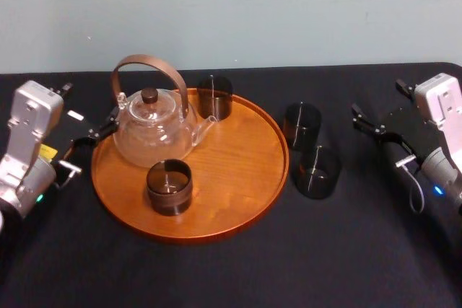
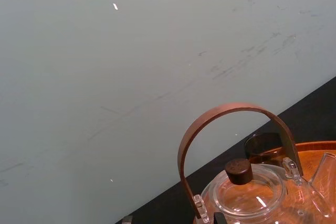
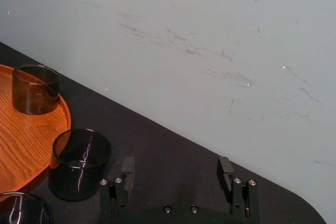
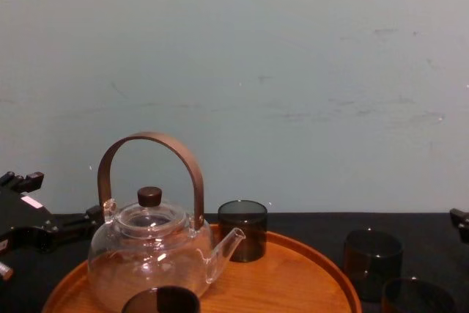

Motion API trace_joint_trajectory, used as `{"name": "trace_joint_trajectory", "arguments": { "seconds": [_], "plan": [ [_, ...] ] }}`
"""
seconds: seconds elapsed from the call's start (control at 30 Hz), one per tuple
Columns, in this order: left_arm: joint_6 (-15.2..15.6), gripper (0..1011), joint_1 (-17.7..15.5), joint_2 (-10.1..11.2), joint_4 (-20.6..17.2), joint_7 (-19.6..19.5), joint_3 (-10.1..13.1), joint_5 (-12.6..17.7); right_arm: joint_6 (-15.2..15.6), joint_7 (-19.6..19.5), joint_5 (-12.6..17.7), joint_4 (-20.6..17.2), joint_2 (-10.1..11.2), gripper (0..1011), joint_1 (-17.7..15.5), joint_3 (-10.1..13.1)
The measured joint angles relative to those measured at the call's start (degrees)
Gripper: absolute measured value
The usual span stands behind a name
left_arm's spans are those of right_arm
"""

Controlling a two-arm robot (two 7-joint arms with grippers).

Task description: Pick up the glass from the table and place it on the tray.

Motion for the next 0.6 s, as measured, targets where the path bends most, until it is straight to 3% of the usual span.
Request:
{"name": "trace_joint_trajectory", "arguments": {
  "seconds": [0.6],
  "plan": [
    [0.00, 1001, 0.00, 0.00, 0.00, 0.00, 0.00, 0.00, 0.15, 0.55, 0.27, -0.04, -0.01, 1002, -0.01, 0.11]
  ]
}}
